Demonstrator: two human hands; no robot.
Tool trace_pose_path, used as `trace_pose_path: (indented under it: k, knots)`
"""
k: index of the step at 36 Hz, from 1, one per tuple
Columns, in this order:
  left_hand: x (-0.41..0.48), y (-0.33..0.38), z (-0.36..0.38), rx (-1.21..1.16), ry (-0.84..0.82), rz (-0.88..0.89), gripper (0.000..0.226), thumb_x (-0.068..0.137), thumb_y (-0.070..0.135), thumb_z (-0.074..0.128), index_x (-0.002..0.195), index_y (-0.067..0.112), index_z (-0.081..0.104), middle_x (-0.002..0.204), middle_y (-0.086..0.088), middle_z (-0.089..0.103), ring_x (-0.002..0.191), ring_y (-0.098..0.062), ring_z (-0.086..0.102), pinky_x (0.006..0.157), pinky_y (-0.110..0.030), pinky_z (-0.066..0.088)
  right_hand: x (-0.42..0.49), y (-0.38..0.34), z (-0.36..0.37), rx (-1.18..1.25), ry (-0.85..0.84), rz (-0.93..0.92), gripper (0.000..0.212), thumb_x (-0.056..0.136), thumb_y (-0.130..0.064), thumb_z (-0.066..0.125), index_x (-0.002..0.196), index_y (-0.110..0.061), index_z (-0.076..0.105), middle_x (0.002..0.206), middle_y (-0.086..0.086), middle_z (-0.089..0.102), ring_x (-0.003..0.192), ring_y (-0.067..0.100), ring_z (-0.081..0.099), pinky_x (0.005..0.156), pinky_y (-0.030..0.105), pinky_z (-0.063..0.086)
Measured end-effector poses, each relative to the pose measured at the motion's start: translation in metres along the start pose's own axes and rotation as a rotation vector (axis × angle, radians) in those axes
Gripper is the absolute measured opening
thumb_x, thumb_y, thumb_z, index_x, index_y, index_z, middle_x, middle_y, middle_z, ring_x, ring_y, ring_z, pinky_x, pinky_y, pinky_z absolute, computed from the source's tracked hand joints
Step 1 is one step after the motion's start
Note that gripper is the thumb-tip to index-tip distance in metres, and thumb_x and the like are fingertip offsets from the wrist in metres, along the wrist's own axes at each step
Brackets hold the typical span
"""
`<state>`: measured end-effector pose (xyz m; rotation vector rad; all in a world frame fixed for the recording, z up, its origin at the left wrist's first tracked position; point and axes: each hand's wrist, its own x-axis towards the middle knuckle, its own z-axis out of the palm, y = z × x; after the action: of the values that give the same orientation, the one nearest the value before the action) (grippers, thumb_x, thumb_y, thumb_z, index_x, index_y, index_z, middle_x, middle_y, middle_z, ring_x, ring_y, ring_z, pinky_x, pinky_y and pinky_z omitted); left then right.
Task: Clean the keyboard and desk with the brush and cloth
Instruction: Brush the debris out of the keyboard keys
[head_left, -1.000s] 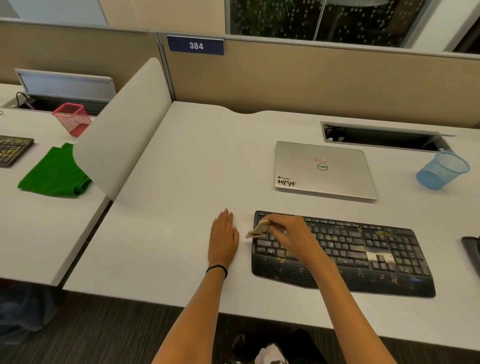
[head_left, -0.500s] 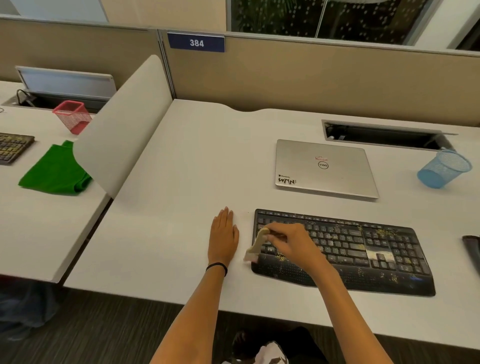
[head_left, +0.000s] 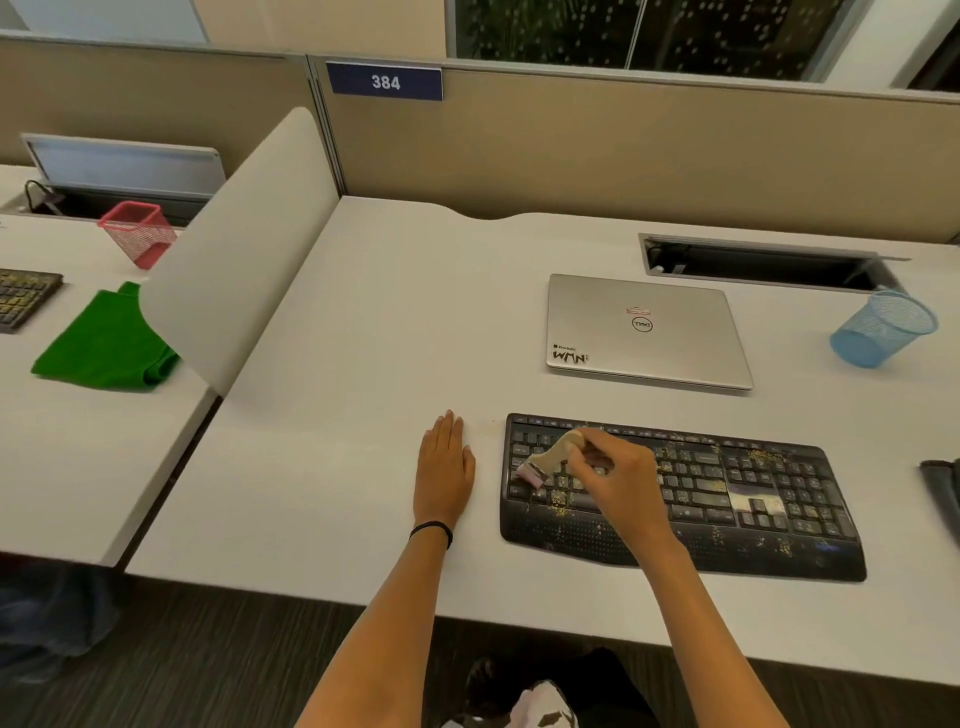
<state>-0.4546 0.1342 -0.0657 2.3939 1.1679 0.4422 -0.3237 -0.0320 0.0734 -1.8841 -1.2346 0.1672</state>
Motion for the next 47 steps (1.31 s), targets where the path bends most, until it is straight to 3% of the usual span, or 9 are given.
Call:
trace_pose_path:
  k: [4,8,13,18,24,32,37,41,47]
  knots:
    - [0.000,0.000,0.000,0.002,-0.004,-0.001,0.049,0.100,0.018,0.034,0.147,0.009,0.026,0.156,-0.006,0.022,0.144,-0.017,0.016,0.116,-0.023,-0.001,-0.002,0.001,-0.001,0.010,-0.029,0.033,0.010,0.083,-0.002,0.065,0.084,-0.011,0.069,0.072,-0.006,0.066,0.073,0.008,0.061,0.060,0.017,0.052]
    - [0.000,0.000,0.000,0.007,0.001,0.004,0.049,0.100,0.017,0.035,0.147,0.008,0.028,0.155,-0.007,0.023,0.144,-0.018,0.017,0.116,-0.024,0.001,-0.002,-0.002,-0.001,0.050,0.010,0.103,0.009,0.084,-0.004,0.063,0.085,-0.011,0.069,0.069,-0.006,0.064,0.071,0.014,0.060,0.060,0.018,0.050]
    - [-0.001,-0.001,0.000,0.014,0.005,0.008,0.048,0.099,0.017,0.035,0.146,0.008,0.030,0.154,-0.007,0.025,0.144,-0.018,0.019,0.116,-0.024,0.002,-0.003,-0.004,0.003,-0.009,0.068,0.141,0.006,0.086,-0.008,0.061,0.084,-0.011,0.066,0.069,-0.002,0.063,0.060,0.006,0.057,0.058,0.019,0.049]
    - [-0.001,0.000,0.000,0.012,0.003,0.011,0.049,0.099,0.018,0.035,0.147,0.008,0.029,0.155,-0.007,0.024,0.144,-0.018,0.018,0.117,-0.025,0.002,0.002,-0.009,0.002,-0.013,-0.038,0.137,0.010,0.084,-0.005,0.061,0.075,-0.009,0.064,0.065,0.002,0.062,0.061,0.017,0.057,0.055,0.022,0.045]
    - [-0.001,0.000,0.000,0.010,0.005,0.007,0.048,0.099,0.017,0.036,0.146,0.008,0.030,0.154,-0.007,0.025,0.144,-0.018,0.019,0.117,-0.024,0.002,0.005,-0.009,0.001,-0.010,0.014,0.148,0.006,0.086,-0.008,0.061,0.083,-0.011,0.065,0.066,-0.009,0.058,0.071,-0.004,0.057,0.057,0.010,0.045]
    - [0.000,-0.001,0.000,0.016,-0.007,0.005,0.049,0.100,0.018,0.035,0.147,0.007,0.028,0.155,-0.007,0.023,0.144,-0.019,0.017,0.116,-0.025,0.001,0.004,-0.012,0.001,-0.040,-0.003,0.144,0.008,0.086,-0.006,0.060,0.079,-0.008,0.065,0.067,0.000,0.063,0.058,0.010,0.057,0.059,0.020,0.047]
    - [0.000,-0.001,-0.001,0.009,-0.004,0.007,0.048,0.099,0.017,0.035,0.146,0.007,0.029,0.155,-0.008,0.024,0.144,-0.019,0.018,0.116,-0.025,0.002,0.007,-0.010,0.002,-0.104,-0.080,0.156,0.009,0.085,-0.009,0.062,0.076,-0.011,0.063,0.066,-0.001,0.063,0.058,0.010,0.057,0.059,0.022,0.047]
    - [0.000,0.000,-0.001,0.006,-0.005,0.007,0.048,0.099,0.018,0.035,0.146,0.007,0.029,0.155,-0.007,0.023,0.144,-0.018,0.017,0.117,-0.025,0.002,0.007,-0.011,0.005,-0.056,-0.010,0.162,0.010,0.087,-0.011,0.058,0.078,-0.010,0.062,0.063,-0.009,0.057,0.056,0.007,0.055,0.056,0.015,0.045]
    - [0.000,0.000,-0.001,0.013,-0.005,0.008,0.049,0.100,0.018,0.034,0.147,0.008,0.027,0.155,-0.007,0.022,0.144,-0.018,0.016,0.115,-0.023,-0.002,0.007,-0.007,0.005,-0.020,-0.049,0.185,0.006,0.086,-0.009,0.061,0.082,-0.010,0.065,0.067,-0.002,0.062,0.058,0.008,0.056,0.059,0.022,0.048]
